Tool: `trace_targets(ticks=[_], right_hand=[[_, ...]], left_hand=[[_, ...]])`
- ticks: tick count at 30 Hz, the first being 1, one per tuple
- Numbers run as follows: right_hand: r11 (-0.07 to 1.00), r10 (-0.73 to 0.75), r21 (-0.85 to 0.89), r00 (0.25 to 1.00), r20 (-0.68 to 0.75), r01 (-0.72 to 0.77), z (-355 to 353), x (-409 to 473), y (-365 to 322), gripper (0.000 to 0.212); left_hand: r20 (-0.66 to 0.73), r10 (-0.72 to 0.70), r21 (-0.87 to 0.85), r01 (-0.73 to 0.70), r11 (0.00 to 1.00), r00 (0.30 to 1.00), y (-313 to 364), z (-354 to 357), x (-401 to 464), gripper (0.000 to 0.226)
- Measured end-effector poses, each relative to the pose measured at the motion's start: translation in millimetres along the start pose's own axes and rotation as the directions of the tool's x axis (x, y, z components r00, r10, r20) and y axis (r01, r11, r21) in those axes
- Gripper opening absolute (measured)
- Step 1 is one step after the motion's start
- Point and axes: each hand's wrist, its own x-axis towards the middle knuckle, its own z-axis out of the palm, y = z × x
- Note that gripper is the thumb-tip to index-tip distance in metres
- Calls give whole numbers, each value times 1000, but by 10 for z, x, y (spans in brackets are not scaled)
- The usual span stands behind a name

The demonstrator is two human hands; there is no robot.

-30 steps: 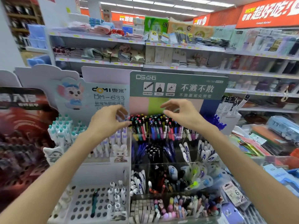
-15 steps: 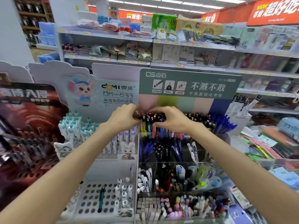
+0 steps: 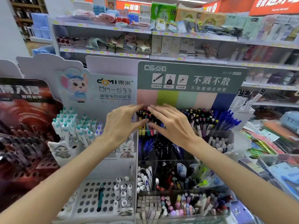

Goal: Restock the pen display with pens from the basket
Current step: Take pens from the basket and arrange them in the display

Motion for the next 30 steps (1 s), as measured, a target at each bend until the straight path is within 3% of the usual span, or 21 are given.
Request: trace_targets(ticks=[7,11,13,17,19,21,24,30], right_hand=[[984,156,80,987,25,-158,74,64,37,32],[979,168,110,984,57,-174,105,63,14,37],[976,163,125,981,109,-176,87,70,21,39],[927,195,263,944,267,-266,-118,60,66,56],[900,230,307,936,265,-308,-239,61,107,59],[878,255,333,925,283,-344,-326,78,152,50],[871,265,321,906,331,-372,-335,143,189,35],[834,355,291,860,367,-469,-276,321,165,19]], left_hand=[[-35,-77,-29,76,997,996,39,164,108,33],[-124,98,63,-91,994,987,28,186,80,27],[-45,126,72,-123,990,991,6,148,103,32],[165,62,-113,-43,993,984,-114,52,99,49],[180,43,-229,0,974,983,-139,-32,77,55],[142,1,-290,41,956,990,-170,-115,76,42],[111,-92,-286,121,951,990,-184,-187,101,18],[118,-188,-201,209,957,975,-95,-139,202,15]])
